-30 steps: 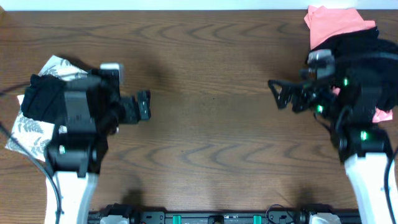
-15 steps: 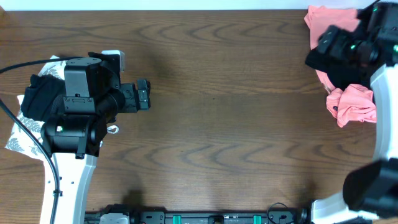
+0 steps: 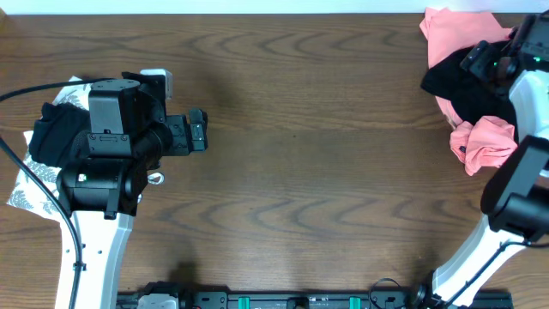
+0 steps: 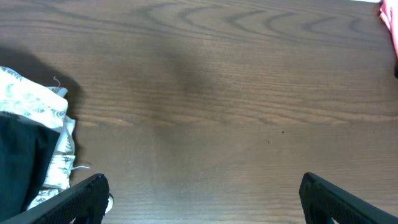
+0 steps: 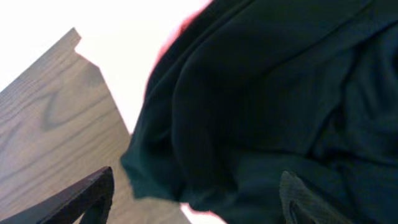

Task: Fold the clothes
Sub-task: 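Reach the right gripper to the black garment on the right pile, then grasp the black garment with the right gripper and lift it off the pile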

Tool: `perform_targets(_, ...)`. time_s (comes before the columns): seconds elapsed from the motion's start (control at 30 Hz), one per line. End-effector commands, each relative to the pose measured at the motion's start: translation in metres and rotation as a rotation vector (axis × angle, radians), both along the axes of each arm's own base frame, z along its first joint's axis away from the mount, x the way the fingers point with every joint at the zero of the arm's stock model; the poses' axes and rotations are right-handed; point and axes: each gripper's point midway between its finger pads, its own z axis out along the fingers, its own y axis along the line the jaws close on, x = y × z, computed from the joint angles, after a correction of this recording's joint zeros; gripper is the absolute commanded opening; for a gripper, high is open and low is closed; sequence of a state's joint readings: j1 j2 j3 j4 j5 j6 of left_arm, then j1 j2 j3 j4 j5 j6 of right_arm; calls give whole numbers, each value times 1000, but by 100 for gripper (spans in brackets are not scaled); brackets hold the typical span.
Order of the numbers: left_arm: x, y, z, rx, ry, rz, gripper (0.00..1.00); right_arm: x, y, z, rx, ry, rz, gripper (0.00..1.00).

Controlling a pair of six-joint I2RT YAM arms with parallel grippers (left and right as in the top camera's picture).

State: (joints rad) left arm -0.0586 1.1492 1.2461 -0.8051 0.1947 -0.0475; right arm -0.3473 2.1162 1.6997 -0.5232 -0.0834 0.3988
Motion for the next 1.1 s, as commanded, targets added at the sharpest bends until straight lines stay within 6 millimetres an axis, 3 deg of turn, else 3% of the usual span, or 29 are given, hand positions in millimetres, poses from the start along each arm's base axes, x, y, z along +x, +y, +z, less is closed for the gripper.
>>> perform_targets(0.0,2,4,6,17,-17,5,98,7,-1,-20,37,12,-68,73)
perform_targets(0.07,2,4,6,17,-17,5,98,8,2,-29,62,15,-68,46)
perform_targets(0.13,2,4,6,17,-17,5,98,11,5,-28,67,7,-60,25)
perform_targets(0.23,2,4,6,17,-17,5,98,21,12,2,59,-73,14,3)
perform_targets(0.33,2,4,6,17,-17,5,98,25,22,50,52,-169,86,1)
perform_targets(0.47,2,4,6,17,-17,5,98,19,44,142,40,-346,176,1)
perform_targets(0.53,2,4,6,17,-17,5,98,8,68,203,38,-468,262,1)
perform_targets(0.63,3,4,7,17,-20,5,98,-16,102,270,30,-605,360,1)
perform_targets(0.77,3,4,7,17,-21,5,98,-50,160,343,-45,-777,550,1)
perform_targets(0.9,2,4,6,14,-16,7,98,-76,212,381,-114,-887,704,1)
perform_targets(0.97,-1,4,5,14,-4,8,98,-81,232,388,-122,-911,745,1)
perform_targets(1.07,-7,4,1,16,20,8,98,-82,246,387,-109,-910,767,1)
